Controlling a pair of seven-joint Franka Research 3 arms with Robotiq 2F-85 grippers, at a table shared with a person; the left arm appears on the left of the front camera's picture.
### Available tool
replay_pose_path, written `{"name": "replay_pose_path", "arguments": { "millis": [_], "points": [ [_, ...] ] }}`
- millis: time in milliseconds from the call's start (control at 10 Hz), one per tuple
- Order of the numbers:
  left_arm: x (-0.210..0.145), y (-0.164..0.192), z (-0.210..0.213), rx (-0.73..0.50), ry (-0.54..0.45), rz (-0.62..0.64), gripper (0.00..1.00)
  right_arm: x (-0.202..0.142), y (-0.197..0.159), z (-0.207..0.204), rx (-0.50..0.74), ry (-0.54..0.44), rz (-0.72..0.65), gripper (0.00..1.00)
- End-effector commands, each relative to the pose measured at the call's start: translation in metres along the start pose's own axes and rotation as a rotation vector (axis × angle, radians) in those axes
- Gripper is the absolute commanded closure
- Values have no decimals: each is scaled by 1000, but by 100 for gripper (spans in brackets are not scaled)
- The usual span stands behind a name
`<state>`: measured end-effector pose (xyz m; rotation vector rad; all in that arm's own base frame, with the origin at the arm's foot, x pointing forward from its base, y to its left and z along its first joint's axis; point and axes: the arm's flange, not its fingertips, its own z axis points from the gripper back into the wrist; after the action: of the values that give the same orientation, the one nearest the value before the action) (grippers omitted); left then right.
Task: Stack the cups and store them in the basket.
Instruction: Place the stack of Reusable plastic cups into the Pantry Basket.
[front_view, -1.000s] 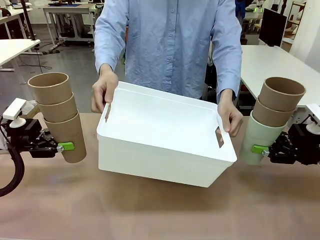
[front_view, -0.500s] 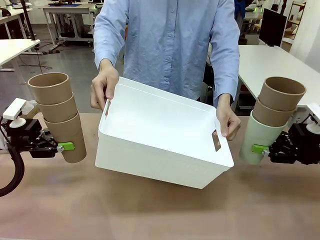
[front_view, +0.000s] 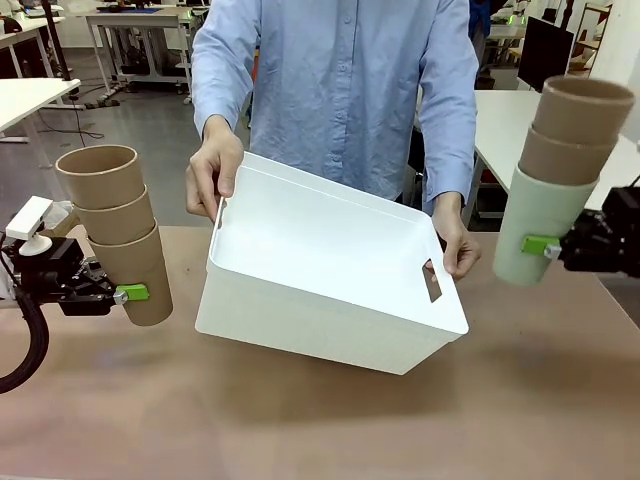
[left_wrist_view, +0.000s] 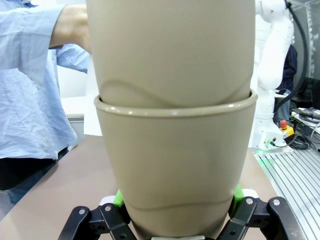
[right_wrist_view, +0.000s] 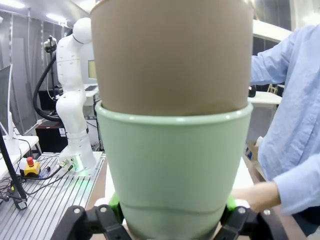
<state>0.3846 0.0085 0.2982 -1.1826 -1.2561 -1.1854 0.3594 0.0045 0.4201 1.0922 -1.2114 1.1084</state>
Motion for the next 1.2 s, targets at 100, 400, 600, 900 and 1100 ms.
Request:
{"name": "replay_pose_path", "arguments": {
  "millis": [100,400,600,900,1100],
  "points": [
    [3,-1,0,-3,-10,-8,16,51,28,-58,-83,167,-38,16],
    [3,-1,0,-3,-10,-8,16,72,8,-132,-128,377,-37,16],
    [3,-1,0,-3,-10,-8,16,70,17,-163,-162,501,-17,16],
    [3,-1,0,-3,-10,-8,16,59,32,-201,-212,683,46,16],
    [3,-1,0,-3,-10,-8,16,43,43,-211,-221,744,66,16]
  ]
}}
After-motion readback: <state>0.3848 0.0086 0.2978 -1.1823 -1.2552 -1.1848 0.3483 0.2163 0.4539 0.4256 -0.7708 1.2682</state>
